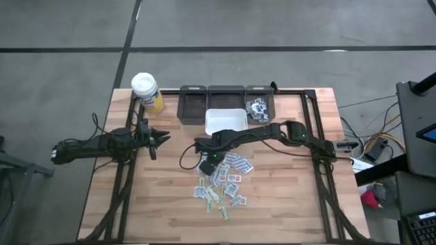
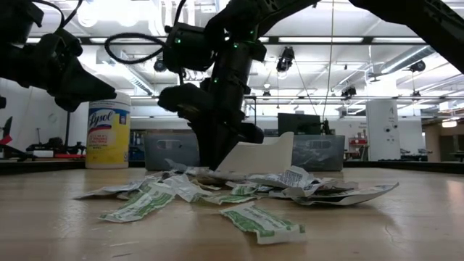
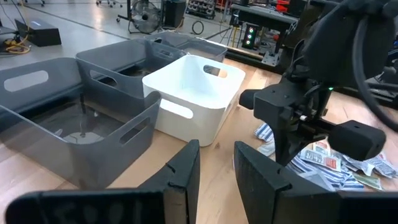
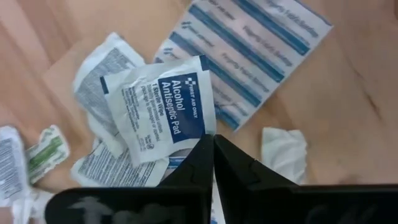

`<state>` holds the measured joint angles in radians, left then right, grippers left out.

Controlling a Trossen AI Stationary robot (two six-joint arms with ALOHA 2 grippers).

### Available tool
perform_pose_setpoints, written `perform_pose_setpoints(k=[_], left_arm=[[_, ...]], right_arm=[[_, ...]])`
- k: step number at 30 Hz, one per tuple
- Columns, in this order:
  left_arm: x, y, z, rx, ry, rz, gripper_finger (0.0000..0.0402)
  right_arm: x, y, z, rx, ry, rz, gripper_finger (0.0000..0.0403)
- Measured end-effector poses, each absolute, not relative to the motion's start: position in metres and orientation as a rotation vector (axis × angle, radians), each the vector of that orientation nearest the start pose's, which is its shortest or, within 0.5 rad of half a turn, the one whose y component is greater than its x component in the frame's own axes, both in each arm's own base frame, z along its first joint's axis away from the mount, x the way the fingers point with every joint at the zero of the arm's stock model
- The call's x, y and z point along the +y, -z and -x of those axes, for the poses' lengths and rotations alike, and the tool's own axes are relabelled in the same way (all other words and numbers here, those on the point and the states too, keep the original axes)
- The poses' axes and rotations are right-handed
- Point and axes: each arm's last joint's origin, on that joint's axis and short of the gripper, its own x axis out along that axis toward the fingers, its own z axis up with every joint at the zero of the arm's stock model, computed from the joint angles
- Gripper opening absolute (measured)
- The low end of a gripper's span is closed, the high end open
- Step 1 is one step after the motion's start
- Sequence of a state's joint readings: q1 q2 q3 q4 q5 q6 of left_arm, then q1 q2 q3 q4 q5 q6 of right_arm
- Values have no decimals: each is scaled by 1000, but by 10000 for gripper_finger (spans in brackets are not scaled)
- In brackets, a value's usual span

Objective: Pick & Place First Aid Supplies
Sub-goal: Put the blue alcohol pad into the right black bin

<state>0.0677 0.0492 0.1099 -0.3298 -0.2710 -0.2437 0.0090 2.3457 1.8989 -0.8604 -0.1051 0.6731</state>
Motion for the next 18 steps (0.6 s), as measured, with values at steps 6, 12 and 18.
perform_pose_setpoints(k=[6, 12, 18], left_arm=[[14, -166, -89, 227, -368, 212, 94], [14, -166, -89, 226, -367, 212, 94], [14, -166, -89, 226, -367, 212, 94]], right_arm=[[7, -159, -483, 1251, 315, -619, 8], [7, -168, -487, 1223, 290, -603, 8], [7, -168, -485, 1245, 286, -585, 8]])
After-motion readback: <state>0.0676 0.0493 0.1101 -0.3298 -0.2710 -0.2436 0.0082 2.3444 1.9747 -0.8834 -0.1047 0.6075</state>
